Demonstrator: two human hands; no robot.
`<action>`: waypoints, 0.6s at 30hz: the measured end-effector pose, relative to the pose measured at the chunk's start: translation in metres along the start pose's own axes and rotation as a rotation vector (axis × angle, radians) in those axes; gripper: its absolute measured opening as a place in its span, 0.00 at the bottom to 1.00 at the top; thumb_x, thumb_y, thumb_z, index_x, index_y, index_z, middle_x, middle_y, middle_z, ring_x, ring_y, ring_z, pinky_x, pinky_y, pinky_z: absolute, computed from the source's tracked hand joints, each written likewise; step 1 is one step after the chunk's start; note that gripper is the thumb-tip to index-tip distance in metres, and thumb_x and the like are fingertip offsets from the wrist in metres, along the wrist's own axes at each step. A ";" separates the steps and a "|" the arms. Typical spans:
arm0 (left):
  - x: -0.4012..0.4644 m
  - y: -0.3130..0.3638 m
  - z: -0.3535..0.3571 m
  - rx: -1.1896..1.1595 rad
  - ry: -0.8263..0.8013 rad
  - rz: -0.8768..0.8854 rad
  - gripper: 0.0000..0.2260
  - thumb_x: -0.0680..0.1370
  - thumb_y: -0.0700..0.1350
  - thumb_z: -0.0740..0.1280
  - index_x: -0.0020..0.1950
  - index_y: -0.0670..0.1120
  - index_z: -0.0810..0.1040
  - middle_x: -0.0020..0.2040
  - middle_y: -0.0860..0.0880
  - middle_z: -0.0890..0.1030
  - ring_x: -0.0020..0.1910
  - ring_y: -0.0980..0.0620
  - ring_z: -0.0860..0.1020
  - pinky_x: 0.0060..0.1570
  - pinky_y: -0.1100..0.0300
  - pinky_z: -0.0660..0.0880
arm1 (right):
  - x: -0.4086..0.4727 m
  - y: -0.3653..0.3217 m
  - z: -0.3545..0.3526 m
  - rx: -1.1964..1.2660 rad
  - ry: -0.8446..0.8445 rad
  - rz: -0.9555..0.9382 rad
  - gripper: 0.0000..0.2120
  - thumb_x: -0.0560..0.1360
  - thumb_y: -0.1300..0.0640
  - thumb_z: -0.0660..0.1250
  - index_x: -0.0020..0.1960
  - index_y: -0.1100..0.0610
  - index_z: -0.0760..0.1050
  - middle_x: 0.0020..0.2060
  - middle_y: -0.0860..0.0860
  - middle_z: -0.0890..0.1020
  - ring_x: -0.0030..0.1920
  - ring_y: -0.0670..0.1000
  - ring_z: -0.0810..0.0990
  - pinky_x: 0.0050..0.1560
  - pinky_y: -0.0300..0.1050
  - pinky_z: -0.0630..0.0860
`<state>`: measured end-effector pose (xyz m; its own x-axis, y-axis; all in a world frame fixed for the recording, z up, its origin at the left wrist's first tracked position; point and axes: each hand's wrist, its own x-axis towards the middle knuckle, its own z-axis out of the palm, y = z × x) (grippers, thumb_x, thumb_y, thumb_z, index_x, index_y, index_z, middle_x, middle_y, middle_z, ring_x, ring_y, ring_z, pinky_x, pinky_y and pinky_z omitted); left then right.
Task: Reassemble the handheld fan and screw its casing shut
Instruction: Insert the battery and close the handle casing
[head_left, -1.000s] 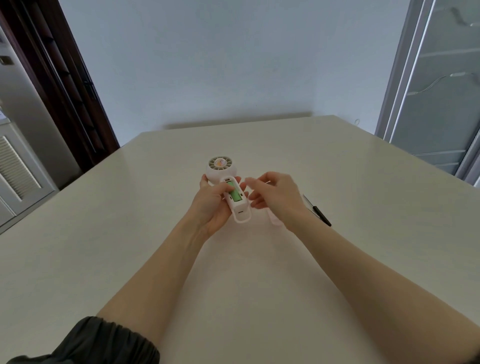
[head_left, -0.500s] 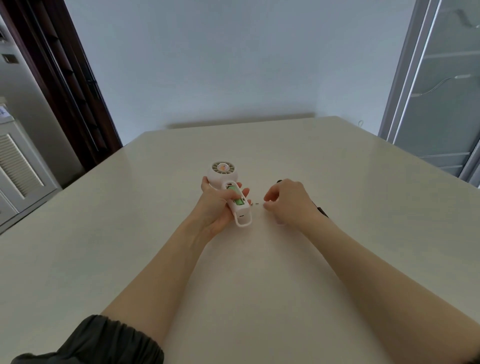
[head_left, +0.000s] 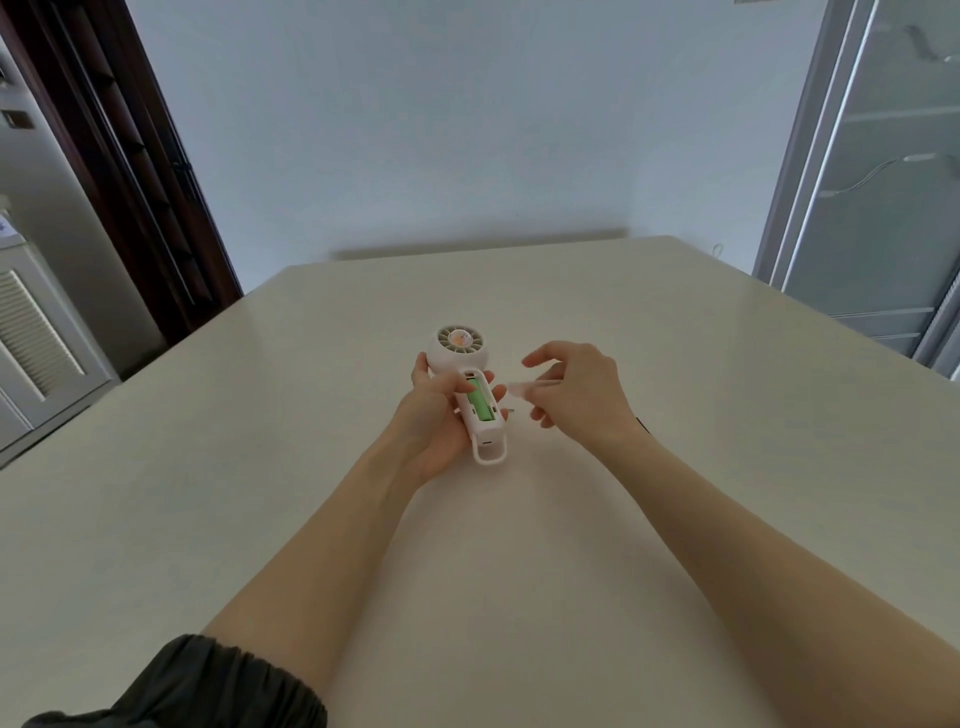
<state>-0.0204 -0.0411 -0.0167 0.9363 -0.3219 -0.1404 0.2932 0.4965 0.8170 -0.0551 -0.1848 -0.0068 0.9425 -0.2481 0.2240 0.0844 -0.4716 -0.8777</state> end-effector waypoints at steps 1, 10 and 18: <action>0.000 0.000 0.000 -0.010 0.000 0.001 0.34 0.77 0.29 0.53 0.76 0.58 0.54 0.55 0.39 0.74 0.48 0.42 0.77 0.41 0.47 0.77 | -0.001 -0.003 0.001 0.065 0.006 -0.005 0.07 0.71 0.62 0.71 0.48 0.61 0.78 0.38 0.58 0.83 0.27 0.50 0.79 0.29 0.39 0.77; -0.001 -0.001 0.004 -0.020 -0.024 0.001 0.37 0.75 0.27 0.51 0.76 0.59 0.53 0.61 0.38 0.71 0.49 0.42 0.77 0.50 0.45 0.74 | -0.002 -0.010 0.010 0.233 -0.004 -0.049 0.07 0.74 0.65 0.65 0.45 0.59 0.82 0.33 0.50 0.82 0.26 0.40 0.77 0.30 0.30 0.73; -0.001 -0.003 0.005 0.061 -0.037 0.000 0.41 0.76 0.26 0.55 0.76 0.62 0.45 0.59 0.38 0.72 0.47 0.44 0.79 0.53 0.44 0.75 | 0.000 -0.010 0.008 0.502 -0.031 0.154 0.11 0.72 0.72 0.60 0.49 0.66 0.79 0.40 0.57 0.80 0.35 0.52 0.79 0.41 0.41 0.79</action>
<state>-0.0228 -0.0467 -0.0160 0.9282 -0.3519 -0.1209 0.2800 0.4466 0.8498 -0.0533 -0.1730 -0.0013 0.9647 -0.2537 0.0707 0.0817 0.0333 -0.9961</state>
